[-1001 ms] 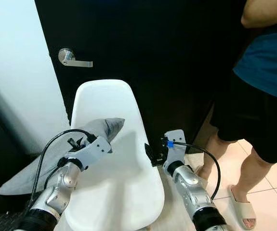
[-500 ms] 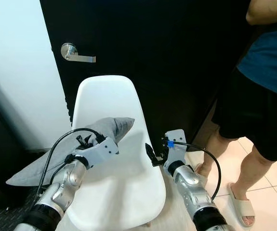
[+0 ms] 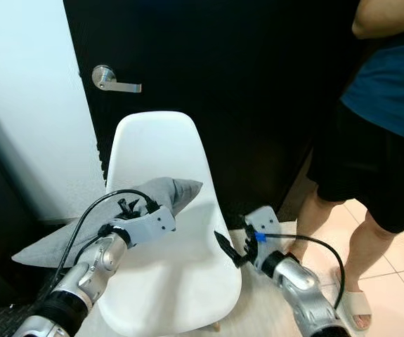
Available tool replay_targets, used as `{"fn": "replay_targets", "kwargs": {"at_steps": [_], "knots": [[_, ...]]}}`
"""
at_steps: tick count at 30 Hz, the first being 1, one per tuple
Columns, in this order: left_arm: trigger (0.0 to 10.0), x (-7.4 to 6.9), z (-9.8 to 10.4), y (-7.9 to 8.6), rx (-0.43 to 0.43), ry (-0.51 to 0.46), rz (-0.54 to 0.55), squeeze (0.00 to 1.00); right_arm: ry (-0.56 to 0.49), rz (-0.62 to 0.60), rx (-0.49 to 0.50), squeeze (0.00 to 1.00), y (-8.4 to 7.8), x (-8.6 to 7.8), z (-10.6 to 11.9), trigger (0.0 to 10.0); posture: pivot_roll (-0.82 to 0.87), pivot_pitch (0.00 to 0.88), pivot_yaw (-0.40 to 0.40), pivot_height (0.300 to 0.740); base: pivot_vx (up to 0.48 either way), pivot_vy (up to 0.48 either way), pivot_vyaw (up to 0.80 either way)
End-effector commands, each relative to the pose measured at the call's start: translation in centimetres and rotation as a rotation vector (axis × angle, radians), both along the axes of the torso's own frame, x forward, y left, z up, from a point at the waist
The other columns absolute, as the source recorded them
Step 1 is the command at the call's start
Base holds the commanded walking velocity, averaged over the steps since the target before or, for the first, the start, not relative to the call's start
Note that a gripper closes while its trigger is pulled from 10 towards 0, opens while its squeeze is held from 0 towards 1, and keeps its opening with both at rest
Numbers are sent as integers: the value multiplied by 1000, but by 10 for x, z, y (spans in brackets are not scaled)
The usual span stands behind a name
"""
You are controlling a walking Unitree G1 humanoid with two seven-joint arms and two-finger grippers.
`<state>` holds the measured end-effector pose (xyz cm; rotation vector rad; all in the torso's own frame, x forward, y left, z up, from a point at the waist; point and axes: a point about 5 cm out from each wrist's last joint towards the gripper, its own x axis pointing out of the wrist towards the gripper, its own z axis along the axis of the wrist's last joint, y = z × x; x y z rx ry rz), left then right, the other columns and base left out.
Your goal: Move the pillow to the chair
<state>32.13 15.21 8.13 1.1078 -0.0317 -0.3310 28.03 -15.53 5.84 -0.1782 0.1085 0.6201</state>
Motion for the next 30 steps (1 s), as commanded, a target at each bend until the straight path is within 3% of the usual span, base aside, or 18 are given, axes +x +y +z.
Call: {"fn": "replay_targets", "kwargs": {"at_steps": [1,8,18,24,27,30], "knots": [[10000,6,9,-2,43,-41,-43,0,-35,73,-30,0,2,-4,5,10000,67,50,-48,662,0,0,0],[10000,15,12,-7,92,-63,-73,0,-39,137,-5,0,3,-10,9,10000,56,49,-47,657,0,0,0],[10000,28,25,-43,147,-122,-190,0,-30,132,-5,0,13,-16,5,10000,50,50,-39,632,0,0,0],[10000,30,21,-43,217,-130,-201,0,-26,132,-4,0,14,-17,6,10000,48,49,-39,632,0,0,0],[10000,39,27,-32,325,-195,-140,0,-23,131,-10,0,15,-16,5,10000,47,56,-43,632,0,0,0],[10000,45,33,-24,348,-225,-98,0,-22,131,-12,0,16,-16,6,10000,46,57,-40,632,0,0,0]]}}
